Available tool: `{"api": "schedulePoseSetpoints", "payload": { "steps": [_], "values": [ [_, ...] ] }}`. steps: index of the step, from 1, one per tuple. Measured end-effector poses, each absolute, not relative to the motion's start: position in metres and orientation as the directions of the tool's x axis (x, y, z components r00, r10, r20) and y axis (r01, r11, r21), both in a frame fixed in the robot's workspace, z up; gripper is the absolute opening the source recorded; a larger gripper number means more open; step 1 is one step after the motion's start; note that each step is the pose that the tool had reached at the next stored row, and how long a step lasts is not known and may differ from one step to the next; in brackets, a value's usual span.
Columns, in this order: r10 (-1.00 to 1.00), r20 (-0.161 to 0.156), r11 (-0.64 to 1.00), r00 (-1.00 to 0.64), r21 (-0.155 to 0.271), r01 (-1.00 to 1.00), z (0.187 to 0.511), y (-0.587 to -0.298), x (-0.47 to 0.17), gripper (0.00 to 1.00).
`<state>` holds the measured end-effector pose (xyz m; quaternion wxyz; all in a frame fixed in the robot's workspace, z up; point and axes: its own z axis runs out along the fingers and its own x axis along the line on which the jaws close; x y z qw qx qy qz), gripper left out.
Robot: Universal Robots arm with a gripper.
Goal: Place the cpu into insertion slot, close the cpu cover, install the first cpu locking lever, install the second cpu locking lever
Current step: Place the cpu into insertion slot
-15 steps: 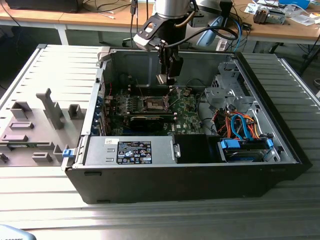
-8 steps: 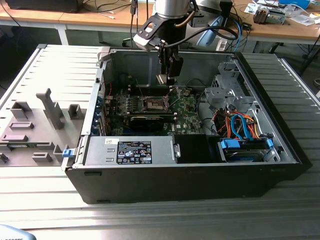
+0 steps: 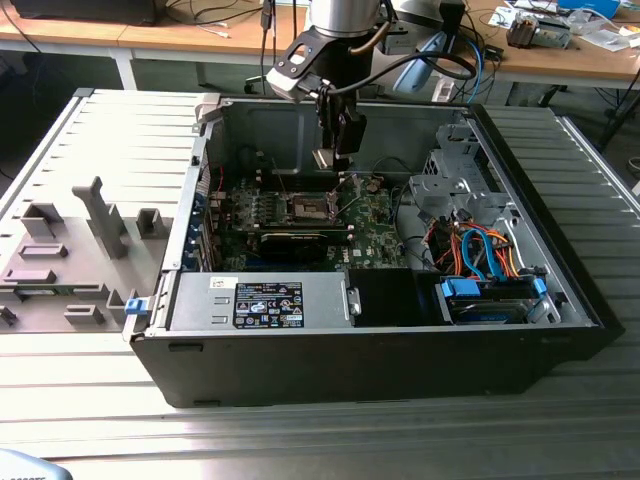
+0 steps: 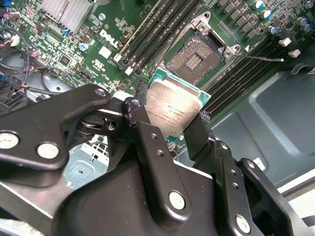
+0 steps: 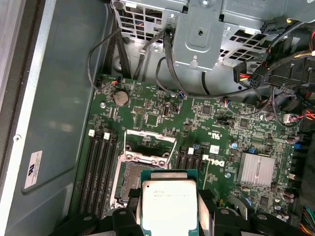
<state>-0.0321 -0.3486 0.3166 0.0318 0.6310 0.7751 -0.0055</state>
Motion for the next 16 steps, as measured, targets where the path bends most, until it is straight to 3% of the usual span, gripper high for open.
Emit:
{"api": "schedulePoseSetpoints", "payload": {
  "steps": [16],
  "values": [
    [0.978, -0.061, 0.2, -0.198, 0.031, 0.979, 0.3165, -0.3486, -0.0321, 0.55]
  ]
}}
